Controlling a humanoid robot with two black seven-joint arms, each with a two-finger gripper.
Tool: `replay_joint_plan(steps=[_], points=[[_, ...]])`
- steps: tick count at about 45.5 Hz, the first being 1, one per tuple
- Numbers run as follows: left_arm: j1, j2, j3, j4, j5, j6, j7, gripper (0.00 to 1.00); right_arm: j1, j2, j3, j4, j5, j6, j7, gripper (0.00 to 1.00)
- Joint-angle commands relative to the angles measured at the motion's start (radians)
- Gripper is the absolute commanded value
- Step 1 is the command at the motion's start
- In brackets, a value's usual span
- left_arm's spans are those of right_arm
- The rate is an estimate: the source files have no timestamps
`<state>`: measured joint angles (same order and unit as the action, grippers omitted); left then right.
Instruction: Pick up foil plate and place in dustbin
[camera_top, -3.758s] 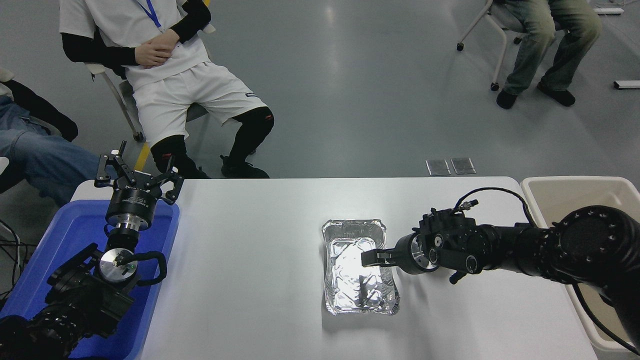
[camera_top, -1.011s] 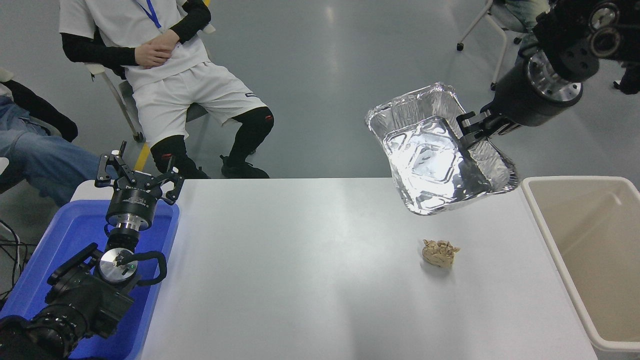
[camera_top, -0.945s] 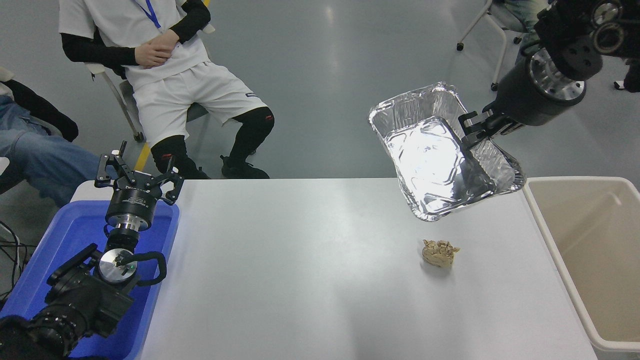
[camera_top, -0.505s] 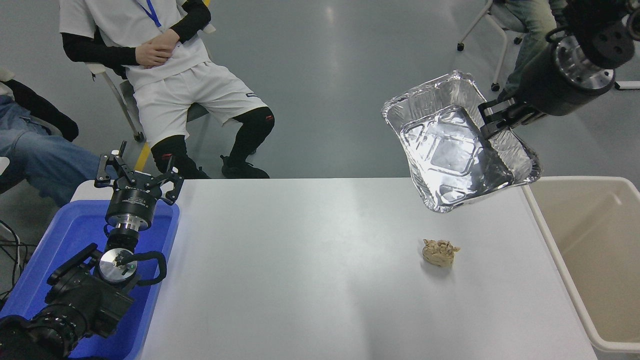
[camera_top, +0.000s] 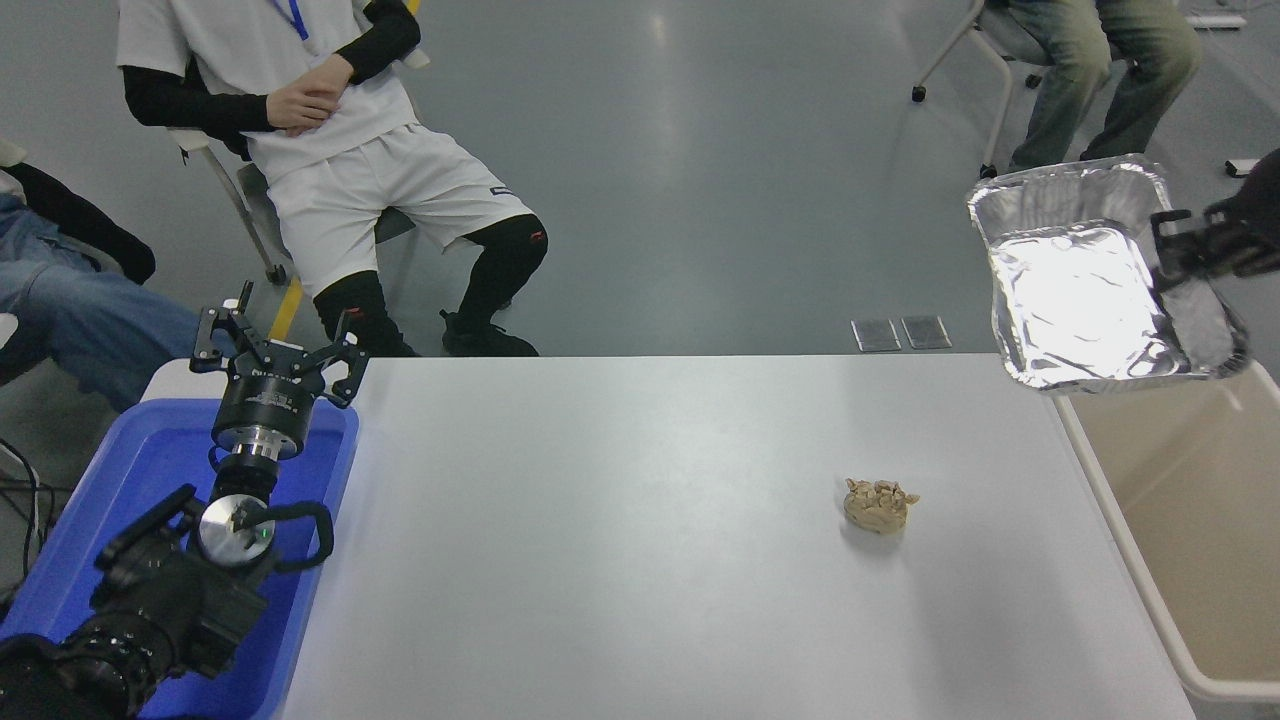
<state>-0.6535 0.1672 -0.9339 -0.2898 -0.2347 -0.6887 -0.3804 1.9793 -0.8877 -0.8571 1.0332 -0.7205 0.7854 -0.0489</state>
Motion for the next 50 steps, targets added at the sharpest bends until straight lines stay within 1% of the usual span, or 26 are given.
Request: replay_joint_plan(steps=[1, 4, 10, 20, 27, 37, 43, 47, 50], points=[[0.000, 0.000, 0.000, 0.000, 0.000, 0.000, 0.000, 0.99, -0.114, -0.122, 0.013, -0.143, -0.005, 0.000, 0.001, 0.00], [0.000, 0.000, 0.000, 0.000, 0.000, 0.000, 0.000, 0.99, -0.157, -0.148, 0.038, -0.171, -0.005, 0.000, 0.001, 0.00], [0.000, 0.000, 0.000, 0.000, 0.000, 0.000, 0.000, 0.99, -0.279, -0.152, 0.113, -0.263, 0.003, 0.000, 0.001, 0.00], [0.000, 0.000, 0.000, 0.000, 0.000, 0.000, 0.000, 0.99, -0.559, -0.132, 0.280, -0.435, 0.098, 0.000, 0.001, 0.00], [0.000, 0.000, 0.000, 0.000, 0.000, 0.000, 0.000, 0.99, -0.717, -0.074, 0.355, -0.530, 0.160, -0.075, 0.001, 0.00], [0.000, 0.000, 0.000, 0.000, 0.000, 0.000, 0.000, 0.99, -0.924, 0.058, 0.386, -0.731, 0.320, -0.167, 0.001, 0.00], [0.000, 0.000, 0.000, 0.001, 0.000, 0.001, 0.000, 0.99, -1.014, 0.116, 0.386, -0.823, 0.388, -0.219, 0.001, 0.00], [0.000, 0.000, 0.000, 0.000, 0.000, 0.000, 0.000, 0.99, -1.063, 0.145, 0.386, -0.849, 0.420, -0.285, 0.001, 0.00], [0.000, 0.000, 0.000, 0.000, 0.000, 0.000, 0.000, 0.99, -1.103, 0.170, 0.386, -0.863, 0.441, -0.365, 0.001, 0.00]])
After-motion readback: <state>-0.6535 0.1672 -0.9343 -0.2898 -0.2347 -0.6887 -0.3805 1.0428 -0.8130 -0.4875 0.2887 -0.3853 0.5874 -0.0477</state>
